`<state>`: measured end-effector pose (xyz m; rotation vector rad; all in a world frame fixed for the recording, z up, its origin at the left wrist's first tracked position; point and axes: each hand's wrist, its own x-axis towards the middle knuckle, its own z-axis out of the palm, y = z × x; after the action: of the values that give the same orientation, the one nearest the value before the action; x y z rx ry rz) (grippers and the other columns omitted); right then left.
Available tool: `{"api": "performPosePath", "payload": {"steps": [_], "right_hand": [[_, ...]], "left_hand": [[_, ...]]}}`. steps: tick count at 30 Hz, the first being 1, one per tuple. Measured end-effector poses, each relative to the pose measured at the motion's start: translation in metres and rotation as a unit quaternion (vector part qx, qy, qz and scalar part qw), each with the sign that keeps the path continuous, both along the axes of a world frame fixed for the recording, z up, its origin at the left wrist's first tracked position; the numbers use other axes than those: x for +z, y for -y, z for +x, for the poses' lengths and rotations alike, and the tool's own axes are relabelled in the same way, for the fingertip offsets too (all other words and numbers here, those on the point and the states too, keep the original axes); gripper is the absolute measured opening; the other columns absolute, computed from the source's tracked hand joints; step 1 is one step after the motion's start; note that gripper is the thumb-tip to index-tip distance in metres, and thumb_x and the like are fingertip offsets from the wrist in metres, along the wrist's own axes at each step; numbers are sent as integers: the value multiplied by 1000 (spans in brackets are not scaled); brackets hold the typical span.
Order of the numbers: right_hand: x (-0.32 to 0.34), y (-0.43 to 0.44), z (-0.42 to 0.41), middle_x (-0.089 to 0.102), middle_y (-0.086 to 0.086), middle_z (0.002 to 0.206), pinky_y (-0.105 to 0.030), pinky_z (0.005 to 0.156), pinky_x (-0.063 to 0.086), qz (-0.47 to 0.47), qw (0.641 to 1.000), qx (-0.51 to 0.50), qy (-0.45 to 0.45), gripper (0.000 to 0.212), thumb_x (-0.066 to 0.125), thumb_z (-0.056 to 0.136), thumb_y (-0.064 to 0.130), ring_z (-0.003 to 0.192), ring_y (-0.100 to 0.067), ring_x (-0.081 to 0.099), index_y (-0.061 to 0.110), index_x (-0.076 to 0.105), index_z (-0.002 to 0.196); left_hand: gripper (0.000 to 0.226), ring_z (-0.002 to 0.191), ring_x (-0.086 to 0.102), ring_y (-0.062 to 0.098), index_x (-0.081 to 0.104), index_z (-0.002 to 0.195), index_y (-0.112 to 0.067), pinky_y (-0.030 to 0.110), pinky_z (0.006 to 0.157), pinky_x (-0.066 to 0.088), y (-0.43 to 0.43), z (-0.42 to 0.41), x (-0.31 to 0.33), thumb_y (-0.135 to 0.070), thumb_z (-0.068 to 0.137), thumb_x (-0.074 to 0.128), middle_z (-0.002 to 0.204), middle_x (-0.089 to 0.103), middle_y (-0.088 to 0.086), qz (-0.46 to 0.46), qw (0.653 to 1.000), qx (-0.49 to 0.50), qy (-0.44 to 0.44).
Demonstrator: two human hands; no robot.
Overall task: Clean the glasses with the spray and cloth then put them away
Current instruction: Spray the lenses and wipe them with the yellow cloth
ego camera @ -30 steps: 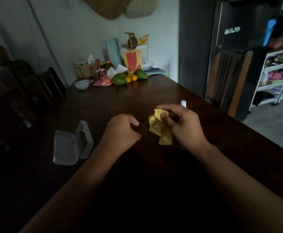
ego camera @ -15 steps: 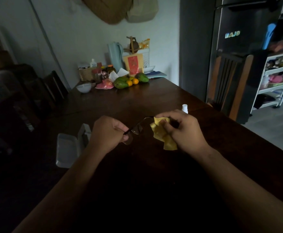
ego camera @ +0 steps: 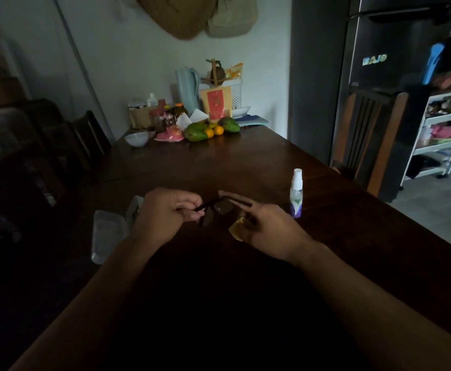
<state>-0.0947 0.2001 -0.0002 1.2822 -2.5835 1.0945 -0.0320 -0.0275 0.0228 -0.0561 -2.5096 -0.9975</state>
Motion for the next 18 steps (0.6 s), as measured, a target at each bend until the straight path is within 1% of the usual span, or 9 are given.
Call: {"api": "performPosePath", "payload": {"steps": [2,3,5,6,8,11,14,16,18], "right_hand": [[1,6,0,65,11,127,-43,98,52,11,1000,-5,3,81,64,87,33,114,-13,63,78,16,133],[0,8,-1,64,9,131,-44,99,51,15,1000,-10,2,82,64,86,33,117,-15,62,74,14,137],[-2,10,-4,63,10,133,-43,99,51,21,1000,-16,2,77,62,86,33,118,-15,62,66,21,142],[-4,10,-6,64,12,130,-42,98,52,22,1000,-16,8,70,62,86,31,114,-12,63,60,30,142],[-6,9,-10,69,12,117,-36,93,54,8,999,-19,29,57,63,86,27,101,-6,66,49,47,136],[-9,7,-12,72,9,95,-24,77,55,-35,998,-24,44,42,66,83,16,80,-1,67,38,63,119],[-7,1,-11,73,7,90,-12,68,51,-66,996,-32,60,33,65,84,8,76,-2,68,34,68,105],[-3,-6,-11,73,11,90,-6,71,46,-66,995,-42,54,29,63,85,5,79,3,67,30,71,98],[3,-13,-9,71,19,89,-2,76,43,-54,996,-47,54,33,62,85,3,86,11,64,32,74,94]], "left_hand": [[44,70,65,-10,71,69,-39,7,66,46,4,0,-1,5,68,75,72,74,-18,-31,999,-9,-17],[43,71,66,-10,72,72,-40,9,66,49,5,1,-1,4,68,74,74,73,-21,-40,999,-17,-25],[37,70,68,-7,72,76,-39,18,70,54,5,3,-2,-3,67,70,75,73,-24,-39,998,-35,-32],[37,70,69,-5,72,76,-41,22,71,54,5,3,-3,-5,67,67,75,73,-23,-35,998,-39,-30],[48,68,70,-1,73,74,-46,29,71,56,9,3,-5,0,70,63,75,74,-19,-35,998,-39,-24],[54,66,71,3,73,75,-44,34,77,58,14,3,-7,8,73,62,75,75,-11,-56,997,-44,-27],[40,70,70,-3,72,80,-40,34,99,48,15,6,-4,-1,73,65,73,75,-11,-73,996,-46,-37],[38,76,70,-3,70,85,-39,33,107,40,17,8,-1,-3,74,68,70,74,-11,-98,993,-29,-55],[39,76,69,2,68,92,-35,33,110,37,22,10,4,-1,74,69,71,74,-9,-114,990,-17,-77]]}}
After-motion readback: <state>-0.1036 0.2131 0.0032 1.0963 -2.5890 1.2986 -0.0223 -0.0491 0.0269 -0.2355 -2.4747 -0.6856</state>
